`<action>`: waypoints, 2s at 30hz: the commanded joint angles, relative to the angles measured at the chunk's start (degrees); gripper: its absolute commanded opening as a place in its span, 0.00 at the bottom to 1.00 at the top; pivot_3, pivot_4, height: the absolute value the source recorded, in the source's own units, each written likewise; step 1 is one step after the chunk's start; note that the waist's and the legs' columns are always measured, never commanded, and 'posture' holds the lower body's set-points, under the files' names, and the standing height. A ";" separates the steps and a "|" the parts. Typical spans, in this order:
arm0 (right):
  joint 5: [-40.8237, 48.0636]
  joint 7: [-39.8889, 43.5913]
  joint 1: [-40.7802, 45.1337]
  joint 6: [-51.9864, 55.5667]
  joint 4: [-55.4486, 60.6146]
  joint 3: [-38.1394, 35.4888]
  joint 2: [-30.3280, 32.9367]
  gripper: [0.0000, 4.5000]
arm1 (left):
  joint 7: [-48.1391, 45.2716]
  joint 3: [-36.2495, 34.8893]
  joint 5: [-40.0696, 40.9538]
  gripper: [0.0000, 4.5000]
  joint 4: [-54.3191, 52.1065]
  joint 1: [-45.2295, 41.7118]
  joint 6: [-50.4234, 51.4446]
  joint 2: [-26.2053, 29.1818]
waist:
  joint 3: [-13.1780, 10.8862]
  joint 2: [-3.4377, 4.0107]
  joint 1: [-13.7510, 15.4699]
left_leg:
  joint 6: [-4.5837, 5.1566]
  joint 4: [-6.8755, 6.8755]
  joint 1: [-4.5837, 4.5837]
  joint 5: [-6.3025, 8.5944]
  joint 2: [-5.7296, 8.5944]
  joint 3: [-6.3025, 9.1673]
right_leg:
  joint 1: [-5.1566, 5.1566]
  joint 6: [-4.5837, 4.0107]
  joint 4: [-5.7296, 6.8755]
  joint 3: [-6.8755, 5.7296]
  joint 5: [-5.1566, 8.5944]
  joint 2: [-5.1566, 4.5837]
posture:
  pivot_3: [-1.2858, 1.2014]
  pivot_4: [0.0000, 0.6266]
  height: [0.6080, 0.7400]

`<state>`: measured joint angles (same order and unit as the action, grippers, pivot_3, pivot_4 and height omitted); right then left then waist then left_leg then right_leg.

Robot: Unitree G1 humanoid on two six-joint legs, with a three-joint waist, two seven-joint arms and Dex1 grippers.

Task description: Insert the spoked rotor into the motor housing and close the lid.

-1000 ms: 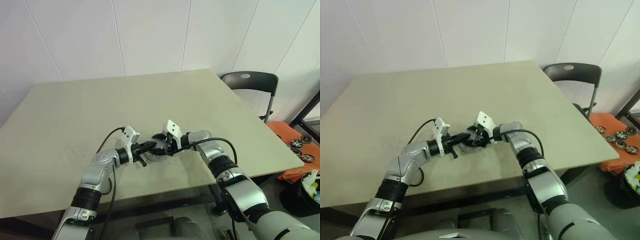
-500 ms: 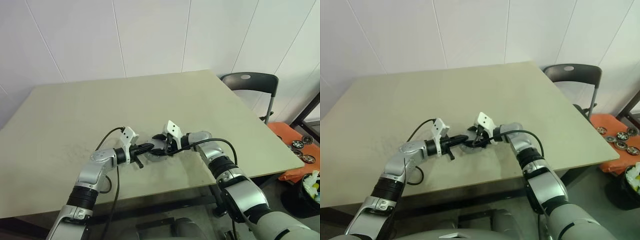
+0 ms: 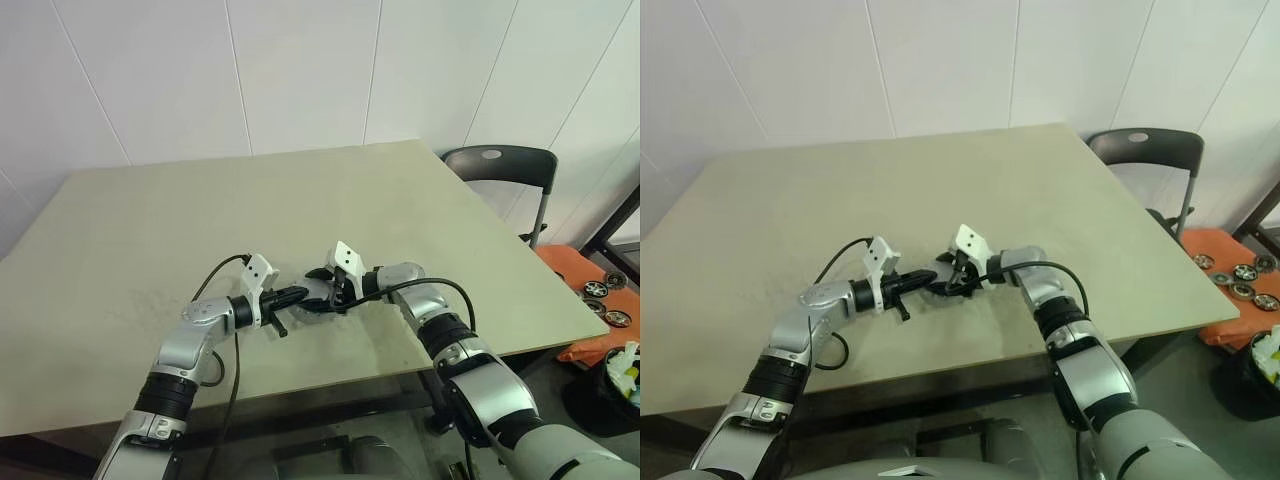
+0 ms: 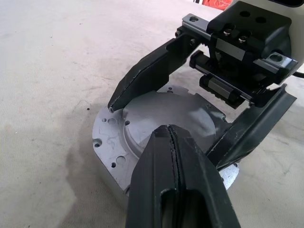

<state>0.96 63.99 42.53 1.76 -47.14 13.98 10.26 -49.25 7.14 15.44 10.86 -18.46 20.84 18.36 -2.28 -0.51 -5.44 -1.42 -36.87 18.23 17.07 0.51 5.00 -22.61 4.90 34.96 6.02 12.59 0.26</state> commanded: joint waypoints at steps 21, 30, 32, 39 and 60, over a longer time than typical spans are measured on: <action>4.13 8.98 -0.81 6.84 8.31 -1.59 5.08 1.00 | 0.06 1.39 -1.18 0.00 2.81 2.58 -0.38 -1.14 | -0.03 0.11 0.37 | -0.37 -0.05 0.18 0.46 0.10 0.13 | -0.06 0.51 -0.03 0.05 0.48 -0.08 | 0.52 0.00 1.00; 2.77 -1.69 1.56 -1.59 2.76 -4.43 3.68 1.00 | 0.05 1.46 -1.22 0.00 3.52 2.83 -1.30 -1.25 | -0.04 0.13 0.10 | -0.37 -0.12 0.08 0.45 0.10 0.10 | 0.00 0.46 0.05 0.08 0.51 -0.04 | 0.52 0.00 1.00; 2.50 -1.93 1.72 -2.75 2.42 -3.99 3.70 1.00 | 0.14 1.48 -1.15 0.00 3.37 2.86 -1.12 -1.27 | -0.04 0.14 -0.14 | -0.37 -0.17 0.02 0.45 0.10 0.10 | 0.11 0.44 0.08 0.09 0.52 -0.04 | 0.52 0.00 1.00; 4.63 4.24 0.93 0.58 4.57 -3.31 5.12 1.00 | 0.56 1.69 -0.81 0.00 2.11 2.98 -0.18 -1.32 | -0.06 0.16 -0.10 | -0.37 -0.29 -0.02 0.45 0.10 0.08 | 0.18 0.43 0.10 0.13 0.51 -0.04 | 0.52 0.00 1.00; 9.98 10.06 3.34 14.66 4.75 -7.84 10.33 1.00 | 1.18 1.19 -0.32 0.00 0.97 3.46 0.55 -1.13 | -0.11 0.23 0.03 | -0.36 -0.19 0.13 0.45 0.11 0.06 | 0.03 0.45 0.01 0.12 0.52 -0.05 | 0.52 0.00 1.00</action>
<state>10.26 73.69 45.45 16.12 -44.05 7.26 19.88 -48.44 6.99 16.40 9.78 -16.47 19.31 16.89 -2.39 -0.29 -5.40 -1.78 -37.06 18.36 17.52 0.61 5.05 -22.57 5.36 34.97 6.13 13.11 0.21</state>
